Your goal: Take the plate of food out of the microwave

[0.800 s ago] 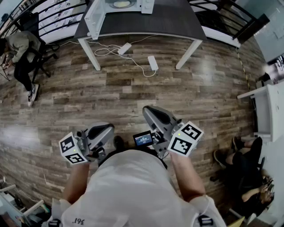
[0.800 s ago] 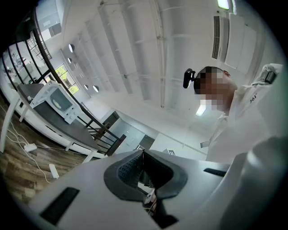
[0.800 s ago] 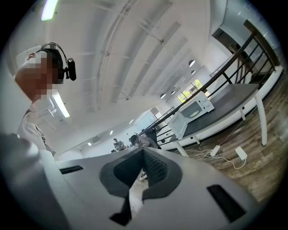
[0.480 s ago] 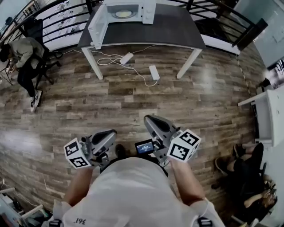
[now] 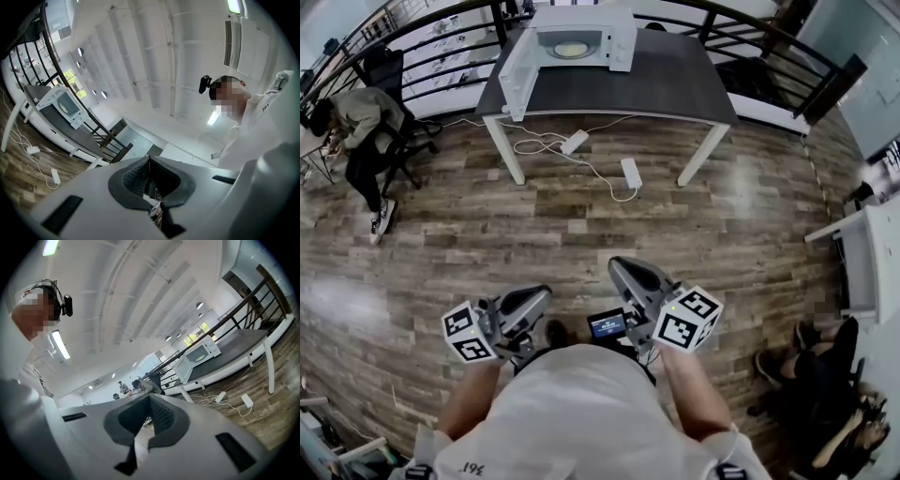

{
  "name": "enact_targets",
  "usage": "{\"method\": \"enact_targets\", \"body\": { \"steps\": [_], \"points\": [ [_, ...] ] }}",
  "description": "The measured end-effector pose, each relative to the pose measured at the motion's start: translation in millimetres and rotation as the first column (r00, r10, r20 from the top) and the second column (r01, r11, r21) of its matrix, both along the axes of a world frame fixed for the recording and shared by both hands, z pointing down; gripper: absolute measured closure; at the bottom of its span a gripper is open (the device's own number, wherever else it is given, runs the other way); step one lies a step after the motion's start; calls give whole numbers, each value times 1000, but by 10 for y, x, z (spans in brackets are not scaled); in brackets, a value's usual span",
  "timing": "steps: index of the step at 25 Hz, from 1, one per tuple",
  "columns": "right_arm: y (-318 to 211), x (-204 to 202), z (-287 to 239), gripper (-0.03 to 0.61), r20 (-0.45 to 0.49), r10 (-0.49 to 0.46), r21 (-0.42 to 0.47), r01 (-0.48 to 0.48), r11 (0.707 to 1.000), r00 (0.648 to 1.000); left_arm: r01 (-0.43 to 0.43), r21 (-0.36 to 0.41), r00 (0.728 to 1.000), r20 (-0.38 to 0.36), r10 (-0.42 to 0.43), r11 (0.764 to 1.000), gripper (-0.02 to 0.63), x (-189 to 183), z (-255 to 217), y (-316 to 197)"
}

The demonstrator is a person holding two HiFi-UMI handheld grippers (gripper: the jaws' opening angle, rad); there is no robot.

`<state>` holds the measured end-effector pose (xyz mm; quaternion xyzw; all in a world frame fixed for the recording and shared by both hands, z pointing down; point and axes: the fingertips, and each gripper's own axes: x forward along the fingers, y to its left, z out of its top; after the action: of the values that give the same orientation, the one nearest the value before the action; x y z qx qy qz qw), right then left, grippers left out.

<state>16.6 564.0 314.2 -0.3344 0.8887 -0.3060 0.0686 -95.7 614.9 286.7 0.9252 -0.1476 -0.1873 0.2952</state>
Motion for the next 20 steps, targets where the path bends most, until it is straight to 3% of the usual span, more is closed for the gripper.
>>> {"method": "enact_targets", "body": {
  "steps": [11,20],
  "points": [
    [-104,119,10,589,-105,61,25,-59,998,993,50,-8,999,-3,-50,999,609,-124,-52,-114],
    [-312,205,34,588,-40,96,9,-95,995,995,47,-12,999,-5,-47,999,609,-126,-3,-223]
  ]
}}
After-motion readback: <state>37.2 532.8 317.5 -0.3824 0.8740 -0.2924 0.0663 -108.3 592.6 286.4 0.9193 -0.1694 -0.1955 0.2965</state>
